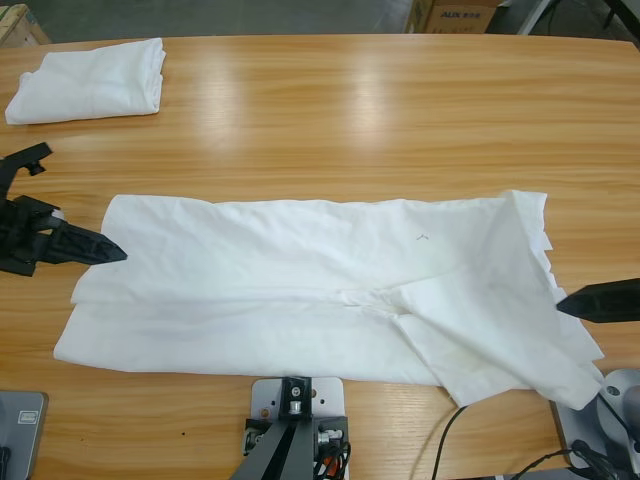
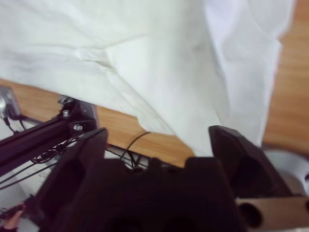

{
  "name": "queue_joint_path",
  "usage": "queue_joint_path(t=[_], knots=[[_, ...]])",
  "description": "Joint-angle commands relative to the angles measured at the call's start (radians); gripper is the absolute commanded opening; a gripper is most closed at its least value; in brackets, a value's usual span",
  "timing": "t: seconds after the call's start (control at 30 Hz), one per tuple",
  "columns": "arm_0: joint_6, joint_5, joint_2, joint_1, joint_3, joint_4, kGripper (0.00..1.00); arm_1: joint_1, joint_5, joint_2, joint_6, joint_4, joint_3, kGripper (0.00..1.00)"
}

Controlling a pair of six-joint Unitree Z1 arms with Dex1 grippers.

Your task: Fold clothes

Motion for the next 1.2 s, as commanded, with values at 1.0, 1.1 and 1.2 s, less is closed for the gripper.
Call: queue_joint_path(t=[1.0,1.1,1.2], knots=[[0.072,0.085,0.033,-0.104,-0.027,0.015,1.000,0.002,-0.043,0.570,0.063,-0.411,0.103,0.711],[0.072,0.085,0.036,-0.104,-0.029,0.014,1.000,0.002,-0.039,0.580,0.059,-0.411,0.101,0.647],[0.072,0.085,0.031,-0.104,-0.026,0.016,1.000,0.002,-0.037,0.589,0.054,-0.411,0.100,0.600]])
